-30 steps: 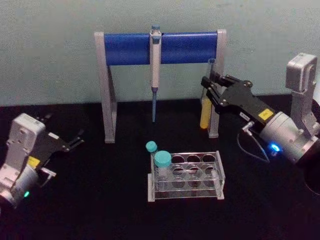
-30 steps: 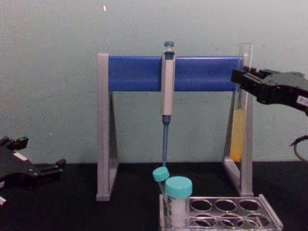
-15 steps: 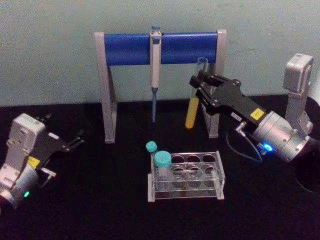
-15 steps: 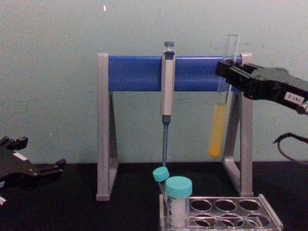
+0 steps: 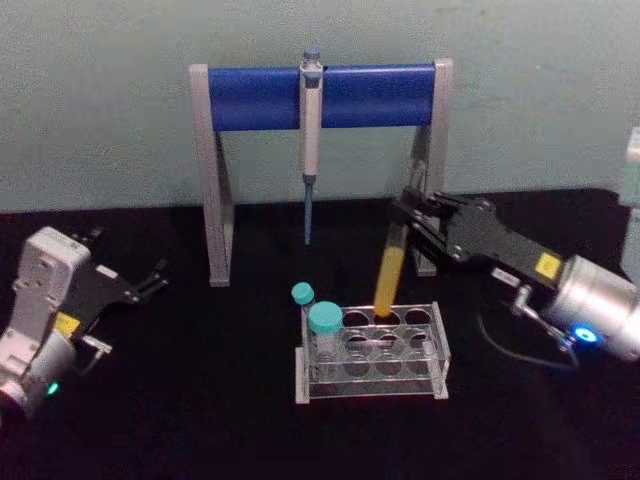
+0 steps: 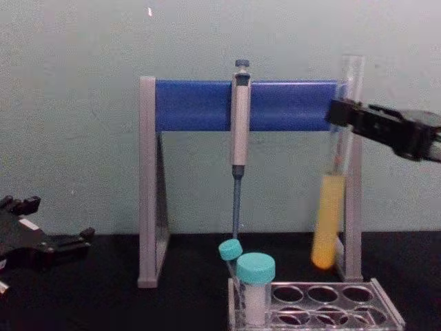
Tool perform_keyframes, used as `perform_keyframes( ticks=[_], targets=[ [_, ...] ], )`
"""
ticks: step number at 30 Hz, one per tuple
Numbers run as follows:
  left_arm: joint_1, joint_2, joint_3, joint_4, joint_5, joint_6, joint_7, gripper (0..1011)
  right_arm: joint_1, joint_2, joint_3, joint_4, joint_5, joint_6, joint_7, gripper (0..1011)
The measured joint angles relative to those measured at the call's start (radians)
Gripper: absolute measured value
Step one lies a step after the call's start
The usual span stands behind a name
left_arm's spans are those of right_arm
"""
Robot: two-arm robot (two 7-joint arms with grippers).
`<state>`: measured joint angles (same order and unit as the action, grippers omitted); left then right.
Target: Pick up the test tube from the test tube rack, shake it, then place it back into the test tube rack.
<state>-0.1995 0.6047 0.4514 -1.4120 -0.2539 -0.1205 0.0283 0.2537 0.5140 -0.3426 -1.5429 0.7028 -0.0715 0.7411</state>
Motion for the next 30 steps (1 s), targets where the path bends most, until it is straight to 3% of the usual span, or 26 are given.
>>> perform_keyframes(
  ticks=[6, 12, 16, 20, 27, 30],
  targets=[
    [0.000, 0.000, 0.000, 0.000, 0.000, 0.000, 0.000, 1001, -0.063, 0.078, 0.028, -0.075, 0.002, 0.031, -0.067, 229],
    [0.000, 0.000, 0.000, 0.000, 0.000, 0.000, 0.000, 1001, -0.066, 0.102, 0.033, -0.086, -0.047, 0.033, -0.148, 229],
    [0.000, 0.000, 0.000, 0.000, 0.000, 0.000, 0.000, 1001, -0.037, 0.090, 0.021, -0.060, -0.088, 0.026, -0.182, 229],
    [0.000, 0.000, 0.000, 0.000, 0.000, 0.000, 0.000, 1001, 0.009, 0.054, 0.003, -0.010, -0.131, 0.009, -0.199, 229],
    [0.000, 0.000, 0.000, 0.000, 0.000, 0.000, 0.000, 1001, 0.083, -0.019, -0.034, 0.080, -0.148, -0.023, -0.164, 229],
    [0.000, 0.000, 0.000, 0.000, 0.000, 0.000, 0.000, 1001, 0.096, -0.033, -0.043, 0.096, -0.143, -0.028, -0.144, 229]
  ],
)
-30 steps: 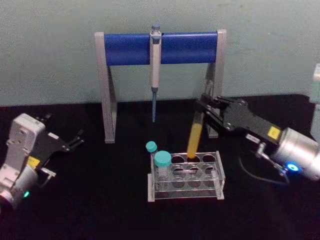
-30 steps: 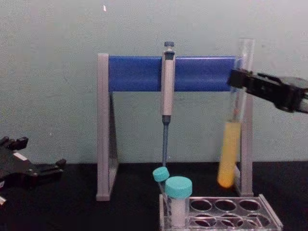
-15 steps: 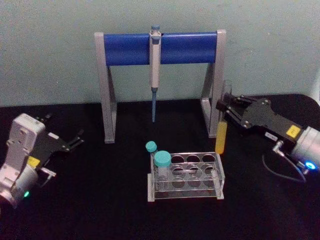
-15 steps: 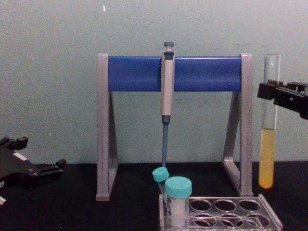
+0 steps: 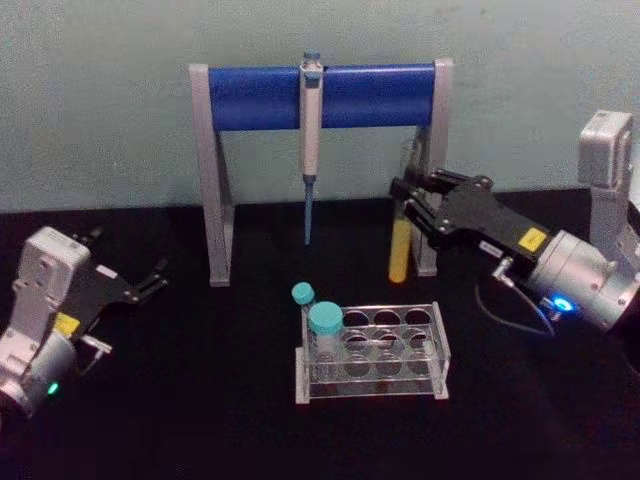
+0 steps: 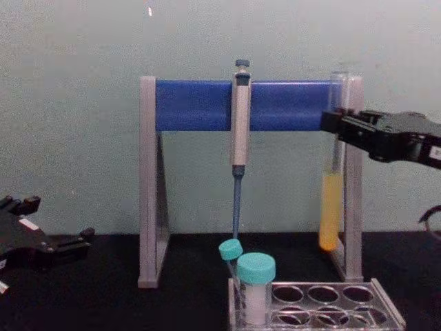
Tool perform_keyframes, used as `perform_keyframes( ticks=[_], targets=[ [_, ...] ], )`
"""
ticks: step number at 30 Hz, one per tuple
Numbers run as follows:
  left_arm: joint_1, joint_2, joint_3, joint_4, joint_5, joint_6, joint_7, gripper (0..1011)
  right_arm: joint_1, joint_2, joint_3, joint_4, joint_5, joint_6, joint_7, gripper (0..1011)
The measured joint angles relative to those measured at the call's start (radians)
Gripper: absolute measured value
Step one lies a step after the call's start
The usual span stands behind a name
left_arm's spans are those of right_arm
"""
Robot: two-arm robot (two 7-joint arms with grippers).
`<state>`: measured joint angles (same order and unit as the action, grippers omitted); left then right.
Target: Pick up the test tube from the test tube rack, shake it, then place it back into the test tube rack.
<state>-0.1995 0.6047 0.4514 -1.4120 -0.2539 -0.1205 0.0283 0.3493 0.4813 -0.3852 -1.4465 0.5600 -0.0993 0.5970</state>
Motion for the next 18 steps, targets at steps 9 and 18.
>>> perform_keyframes(
  ticks=[9, 18],
  targets=[
    [0.000, 0.000, 0.000, 0.000, 0.000, 0.000, 0.000, 1001, -0.011, 0.009, -0.011, -0.011, 0.098, 0.011, 0.104, 229],
    [0.000, 0.000, 0.000, 0.000, 0.000, 0.000, 0.000, 1001, -0.090, 0.120, -0.001, -0.113, 0.159, 0.061, 0.134, 229]
  ],
)
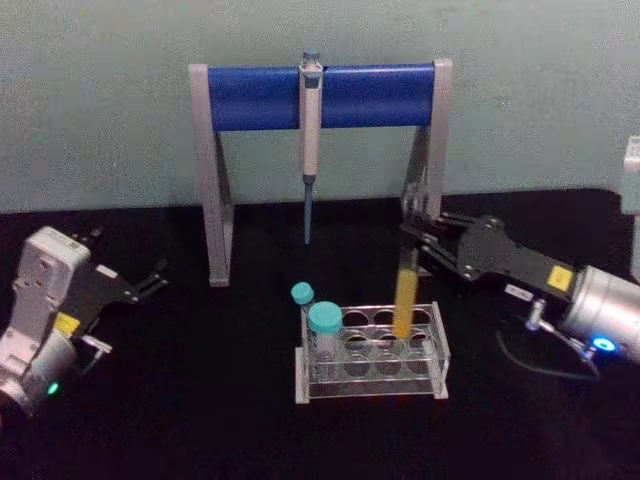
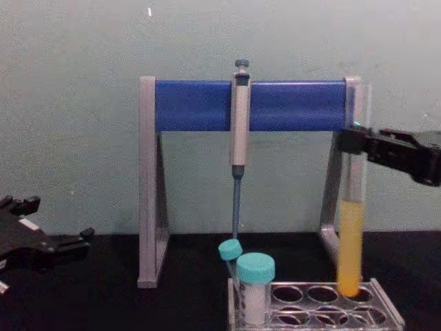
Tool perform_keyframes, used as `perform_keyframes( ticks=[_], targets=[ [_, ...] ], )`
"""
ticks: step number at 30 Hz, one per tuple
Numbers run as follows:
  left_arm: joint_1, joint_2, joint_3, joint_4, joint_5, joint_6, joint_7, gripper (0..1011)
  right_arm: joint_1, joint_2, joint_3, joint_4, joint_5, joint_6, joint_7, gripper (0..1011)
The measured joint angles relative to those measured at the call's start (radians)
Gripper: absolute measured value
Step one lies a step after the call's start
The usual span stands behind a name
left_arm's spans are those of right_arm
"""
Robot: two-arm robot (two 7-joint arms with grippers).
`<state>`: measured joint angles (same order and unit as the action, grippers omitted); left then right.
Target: Pick up the test tube from the test tube rack, shake it, then place it back into the test tube rack.
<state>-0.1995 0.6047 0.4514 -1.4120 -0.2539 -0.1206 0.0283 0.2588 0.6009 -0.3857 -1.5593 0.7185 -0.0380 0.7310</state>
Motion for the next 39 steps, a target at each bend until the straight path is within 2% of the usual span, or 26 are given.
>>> perform_keyframes(
  ticks=[6, 9, 15, 18, 26, 30, 34, 39],
  targets=[
    [0.000, 0.000, 0.000, 0.000, 0.000, 0.000, 0.000, 1001, -0.035, 0.058, 0.025, -0.041, -0.015, 0.016, -0.080, 229],
    [0.000, 0.000, 0.000, 0.000, 0.000, 0.000, 0.000, 1001, -0.034, 0.062, 0.035, -0.041, -0.037, 0.014, -0.118, 229],
    [0.000, 0.000, 0.000, 0.000, 0.000, 0.000, 0.000, 1001, 0.007, 0.028, 0.034, 0.007, -0.087, -0.001, -0.165, 229],
    [0.000, 0.000, 0.000, 0.000, 0.000, 0.000, 0.000, 1001, 0.051, -0.013, 0.019, 0.055, -0.118, -0.014, -0.172, 229],
    [0.000, 0.000, 0.000, 0.000, 0.000, 0.000, 0.000, 1001, 0.113, -0.083, -0.009, 0.131, -0.132, -0.042, -0.127, 229],
    [0.000, 0.000, 0.000, 0.000, 0.000, 0.000, 0.000, 1001, 0.122, -0.102, -0.022, 0.144, -0.100, -0.048, -0.072, 229],
    [0.000, 0.000, 0.000, 0.000, 0.000, 0.000, 0.000, 1001, 0.120, -0.101, -0.030, 0.141, -0.071, -0.046, -0.030, 229],
    [0.000, 0.000, 0.000, 0.000, 0.000, 0.000, 0.000, 1001, 0.101, -0.071, -0.043, 0.114, -0.036, -0.036, 0.020, 228]
  ],
)
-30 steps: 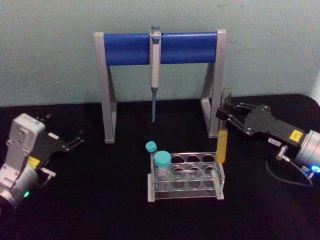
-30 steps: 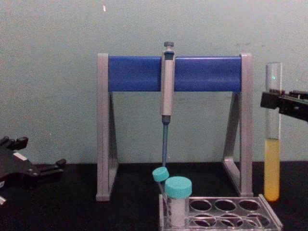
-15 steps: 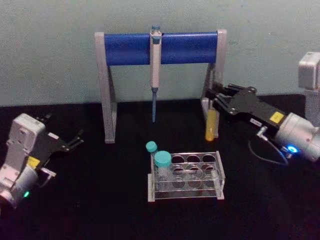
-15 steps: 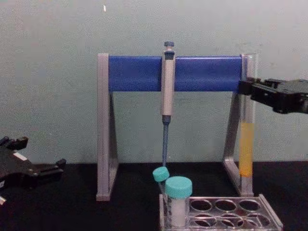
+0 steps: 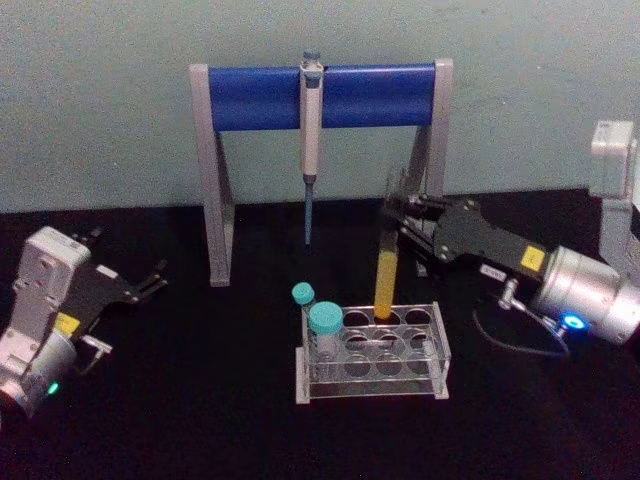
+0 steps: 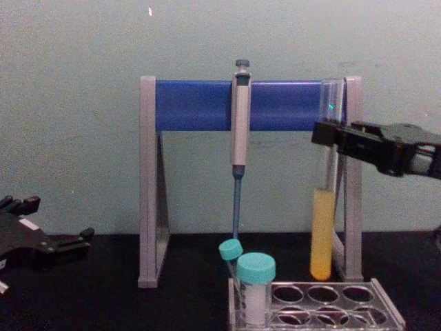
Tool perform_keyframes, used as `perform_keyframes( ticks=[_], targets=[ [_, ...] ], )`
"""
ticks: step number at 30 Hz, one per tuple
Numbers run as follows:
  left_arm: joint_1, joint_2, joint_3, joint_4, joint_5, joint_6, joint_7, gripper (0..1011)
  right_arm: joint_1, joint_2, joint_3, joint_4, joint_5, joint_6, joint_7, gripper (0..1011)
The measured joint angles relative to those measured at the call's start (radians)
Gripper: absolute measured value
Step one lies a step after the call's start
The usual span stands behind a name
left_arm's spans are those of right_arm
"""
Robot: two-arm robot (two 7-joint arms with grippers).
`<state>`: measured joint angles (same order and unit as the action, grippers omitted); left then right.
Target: Pick up the test tube from the test tube rack, shake it, then place it back into the test tube rack.
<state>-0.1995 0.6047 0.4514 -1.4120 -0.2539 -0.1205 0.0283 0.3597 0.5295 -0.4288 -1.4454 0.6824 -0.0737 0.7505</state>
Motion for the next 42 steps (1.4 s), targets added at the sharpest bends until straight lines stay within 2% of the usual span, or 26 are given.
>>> perform_keyframes(
  ticks=[1, 2, 6, 10, 14, 18, 21, 23, 24, 28, 34, 37, 42],
  targets=[
    [0.000, 0.000, 0.000, 0.000, 0.000, 0.000, 0.000, 1001, -0.017, 0.024, -0.002, -0.021, 0.012, 0.007, 0.011, 229],
    [0.000, 0.000, 0.000, 0.000, 0.000, 0.000, 0.000, 1001, -0.017, 0.024, -0.002, -0.021, 0.012, 0.007, 0.011, 229],
    [0.000, 0.000, 0.000, 0.000, 0.000, 0.000, 0.000, 1001, -0.046, 0.064, -0.001, -0.057, 0.021, 0.020, 0.004, 229],
    [0.000, 0.000, 0.000, 0.000, 0.000, 0.000, 0.000, 1001, -0.083, 0.110, 0.019, -0.094, 0.018, 0.030, -0.052, 229],
    [0.000, 0.000, 0.000, 0.000, 0.000, 0.000, 0.000, 1001, -0.089, 0.117, 0.031, -0.098, 0.000, 0.030, -0.091, 229],
    [0.000, 0.000, 0.000, 0.000, 0.000, 0.000, 0.000, 1001, -0.076, 0.102, 0.038, -0.081, -0.029, 0.023, -0.131, 229],
    [0.000, 0.000, 0.000, 0.000, 0.000, 0.000, 0.000, 1001, -0.053, 0.075, 0.037, -0.054, -0.056, 0.015, -0.159, 229],
    [0.000, 0.000, 0.000, 0.000, 0.000, 0.000, 0.000, 1001, -0.025, 0.039, 0.031, -0.019, -0.085, 0.003, -0.178, 229],
    [0.000, 0.000, 0.000, 0.000, 0.000, 0.000, 0.000, 1001, -0.025, 0.039, 0.031, -0.019, -0.085, 0.003, -0.178, 229],
    [0.000, 0.000, 0.000, 0.000, 0.000, 0.000, 0.000, 1001, 0.011, -0.010, 0.022, 0.026, -0.110, -0.021, -0.180, 229],
    [0.000, 0.000, 0.000, 0.000, 0.000, 0.000, 0.000, 1002, 0.031, -0.052, 0.017, 0.061, -0.102, -0.047, -0.137, 229],
    [0.000, 0.000, 0.000, 0.000, 0.000, 0.000, 0.000, 1001, 0.033, -0.068, 0.011, 0.070, -0.078, -0.057, -0.095, 229],
    [0.000, 0.000, 0.000, 0.000, 0.000, 0.000, 0.000, 1001, 0.033, -0.070, -0.004, 0.070, -0.041, -0.058, -0.030, 229]
  ],
)
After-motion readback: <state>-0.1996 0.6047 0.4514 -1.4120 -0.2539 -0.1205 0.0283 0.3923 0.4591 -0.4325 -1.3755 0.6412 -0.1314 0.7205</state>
